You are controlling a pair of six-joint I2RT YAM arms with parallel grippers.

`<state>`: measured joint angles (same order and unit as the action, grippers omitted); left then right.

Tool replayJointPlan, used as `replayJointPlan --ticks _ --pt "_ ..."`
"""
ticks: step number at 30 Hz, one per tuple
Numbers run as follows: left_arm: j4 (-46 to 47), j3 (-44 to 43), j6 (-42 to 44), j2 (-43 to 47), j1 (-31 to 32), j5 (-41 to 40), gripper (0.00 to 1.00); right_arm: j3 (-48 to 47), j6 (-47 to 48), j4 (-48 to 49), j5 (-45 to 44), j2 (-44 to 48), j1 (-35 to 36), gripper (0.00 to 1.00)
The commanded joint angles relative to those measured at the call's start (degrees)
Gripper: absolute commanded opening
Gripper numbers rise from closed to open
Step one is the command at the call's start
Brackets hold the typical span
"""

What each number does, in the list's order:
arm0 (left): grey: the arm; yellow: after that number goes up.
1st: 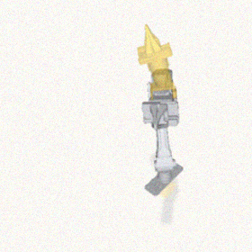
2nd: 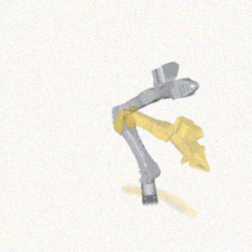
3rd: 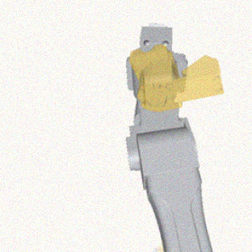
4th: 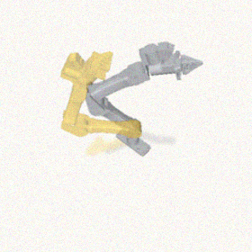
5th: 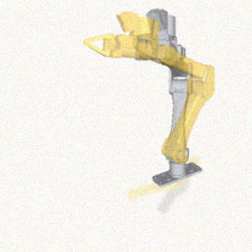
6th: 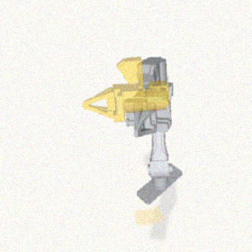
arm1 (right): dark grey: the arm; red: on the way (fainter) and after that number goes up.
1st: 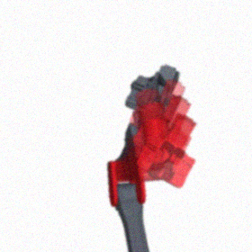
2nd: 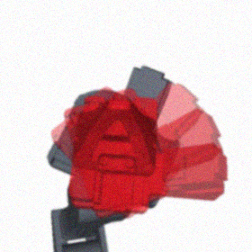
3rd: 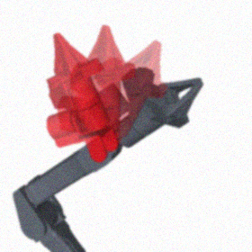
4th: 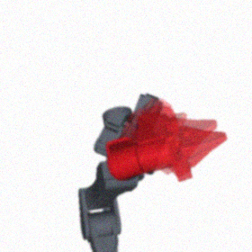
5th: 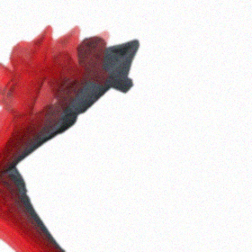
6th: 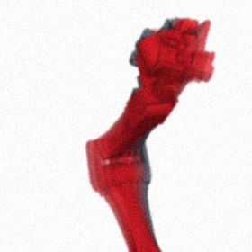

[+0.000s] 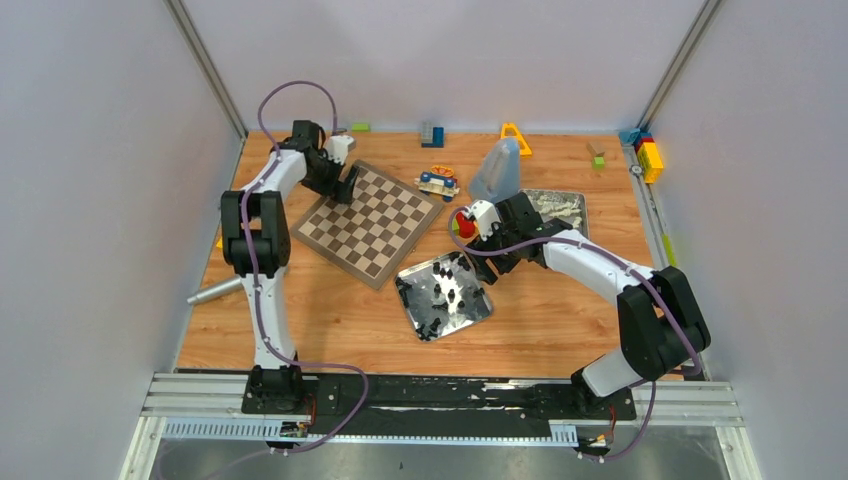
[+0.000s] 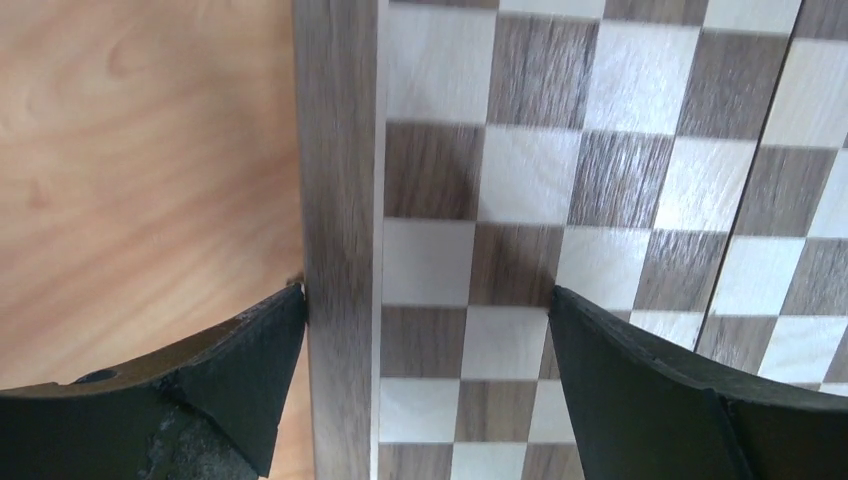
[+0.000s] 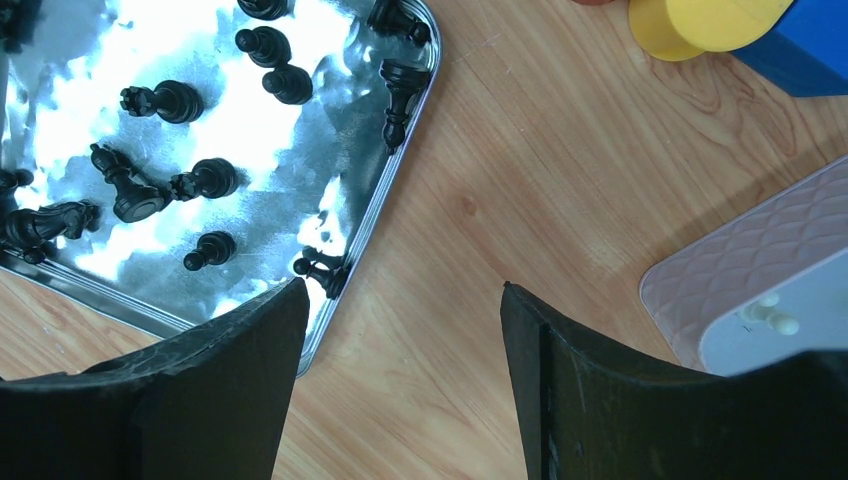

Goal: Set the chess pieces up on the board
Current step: Move the chessboard to the center of the board.

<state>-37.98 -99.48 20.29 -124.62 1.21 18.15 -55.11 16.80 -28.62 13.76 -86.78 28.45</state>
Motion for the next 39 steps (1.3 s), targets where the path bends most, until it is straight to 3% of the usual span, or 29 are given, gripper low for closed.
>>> replayJointPlan --ticks 1,8,18,23,33,39 --pt "-3.61 -6.09 7.24 -6.91 4.24 -2.43 0.98 0.68 1.2 0.92 -0.87 2.31 0.03 0.71" --pt "-8.54 -16.79 10.23 -12.97 8.87 -0.89 0.96 1.56 1.31 0.95 -0.99 3.17 -0.05 0.71" --pt "-7.82 -20.54 11.04 -13.75 12.45 -5.68 0.97 1.86 0.87 0.95 -0.04 4.64 -1.15 0.71" --pt "-0.38 -11.83 8.36 -5.72 10.52 -8.92 1.0 2.04 0.62 1.02 0.98 4.73 -1.79 0.71" --pt "-6.15 -23.48 -4.18 -12.92 2.59 -4.64 1.0 2.46 0.17 1.57 1.45 4.69 -1.95 0.71" --pt "-2.62 -22.35 -10.05 -13.12 1.08 -1.85 1.0 3.29 0.34 1.7 1.21 4.69 -1.94 0.71"
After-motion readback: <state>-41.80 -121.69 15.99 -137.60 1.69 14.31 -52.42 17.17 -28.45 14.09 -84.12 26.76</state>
